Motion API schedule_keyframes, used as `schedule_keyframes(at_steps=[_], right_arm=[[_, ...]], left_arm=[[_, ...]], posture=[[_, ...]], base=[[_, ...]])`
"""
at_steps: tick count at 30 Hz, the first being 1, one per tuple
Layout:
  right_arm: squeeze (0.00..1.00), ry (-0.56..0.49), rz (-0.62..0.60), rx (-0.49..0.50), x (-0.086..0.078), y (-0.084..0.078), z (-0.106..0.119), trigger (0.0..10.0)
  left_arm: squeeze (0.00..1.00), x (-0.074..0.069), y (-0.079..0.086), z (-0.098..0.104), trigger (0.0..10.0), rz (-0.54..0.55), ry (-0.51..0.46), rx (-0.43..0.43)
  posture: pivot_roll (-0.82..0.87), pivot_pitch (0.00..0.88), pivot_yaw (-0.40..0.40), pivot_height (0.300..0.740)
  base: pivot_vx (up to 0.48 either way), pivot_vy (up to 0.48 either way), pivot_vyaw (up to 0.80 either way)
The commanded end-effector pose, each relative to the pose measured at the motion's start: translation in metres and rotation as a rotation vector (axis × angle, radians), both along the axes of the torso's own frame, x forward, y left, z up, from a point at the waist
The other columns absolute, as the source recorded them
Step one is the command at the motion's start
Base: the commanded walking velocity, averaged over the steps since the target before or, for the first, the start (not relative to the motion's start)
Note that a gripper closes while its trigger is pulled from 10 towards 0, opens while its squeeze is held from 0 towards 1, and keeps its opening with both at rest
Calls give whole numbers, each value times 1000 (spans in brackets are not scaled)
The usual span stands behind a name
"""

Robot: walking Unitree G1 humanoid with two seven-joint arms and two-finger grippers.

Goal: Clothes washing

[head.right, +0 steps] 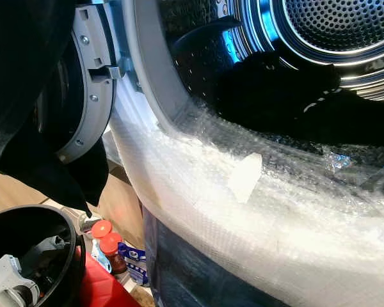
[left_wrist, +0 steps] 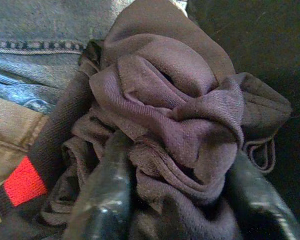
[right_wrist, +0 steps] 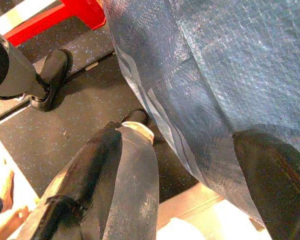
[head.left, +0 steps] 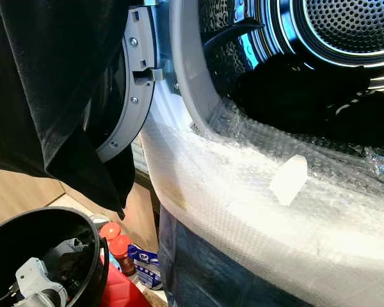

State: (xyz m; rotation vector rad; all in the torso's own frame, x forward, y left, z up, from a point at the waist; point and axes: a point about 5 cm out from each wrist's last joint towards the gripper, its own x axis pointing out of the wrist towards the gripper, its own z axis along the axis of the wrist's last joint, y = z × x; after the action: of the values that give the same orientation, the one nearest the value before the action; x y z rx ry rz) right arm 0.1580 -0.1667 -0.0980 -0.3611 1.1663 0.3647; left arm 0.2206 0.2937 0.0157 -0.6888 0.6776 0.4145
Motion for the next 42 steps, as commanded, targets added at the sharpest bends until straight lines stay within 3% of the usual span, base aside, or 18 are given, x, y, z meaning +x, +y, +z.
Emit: schedule_keyframes(at_steps=[1,14,18,20,22,24,28,29,30,31,32,35,39,42], right_arm=[[0,0,1,5,1,2,0,10000],[0,-11,-5,10,3,4,1,10000],[0,-13,-15,10,5,2,2,10000],[0,-14,-17,10,5,1,2,10000],[0,-15,-27,10,5,0,2,10000],[0,-15,-30,11,5,0,2,10000],[0,-19,-42,18,7,1,3,10000],[0,-19,-42,18,7,1,3,10000],[0,-22,-52,20,7,1,3,10000],[0,-22,-52,20,7,1,3,10000],[0,-22,-54,20,8,1,3,10000],[0,-26,-65,21,9,0,3,10000],[0,-28,-74,22,9,-1,4,10000],[0,-28,-83,21,9,-3,4,10000]], left_arm=[[0,-8,-4,-7,0,-16,52,6],[0,-18,3,9,0,-56,36,87],[0,-18,19,33,0,-61,2,218],[0,-17,20,38,0,-68,-4,242],[0,-14,27,62,0,-110,-36,349],[0,-13,29,69,0,-125,-41,385],[0,-5,32,106,0,-242,-90,543],[0,-5,32,106,0,-242,-90,543],[0,1,25,120,0,-369,-117,665],[0,1,25,120,0,-369,-117,665],[0,4,15,126,0,-473,-145,717],[0,16,-26,152,0,-699,-311,688],[0,20,-43,163,0,-797,-373,690],[0,22,-71,177,0,-983,-477,669]], posture=[[66,0,-5,740],[76,0,-9,740],[88,0,-14,740],[88,0,-14,740],[91,0,-14,740],[91,0,-14,740],[96,0,-12,740],[96,0,-12,740],[96,0,-12,740],[96,0,-12,740],[98,0,-14,740],[87,0,-12,740],[80,0,-11,740],[82,0,-11,740]], base=[[0,0,0],[0,0,0],[0,0,0],[0,0,0],[0,0,0],[0,0,0],[0,0,0],[0,0,0],[0,0,0],[0,0,0],[0,0,0],[0,0,0],[0,0,0],[0,0,0]])
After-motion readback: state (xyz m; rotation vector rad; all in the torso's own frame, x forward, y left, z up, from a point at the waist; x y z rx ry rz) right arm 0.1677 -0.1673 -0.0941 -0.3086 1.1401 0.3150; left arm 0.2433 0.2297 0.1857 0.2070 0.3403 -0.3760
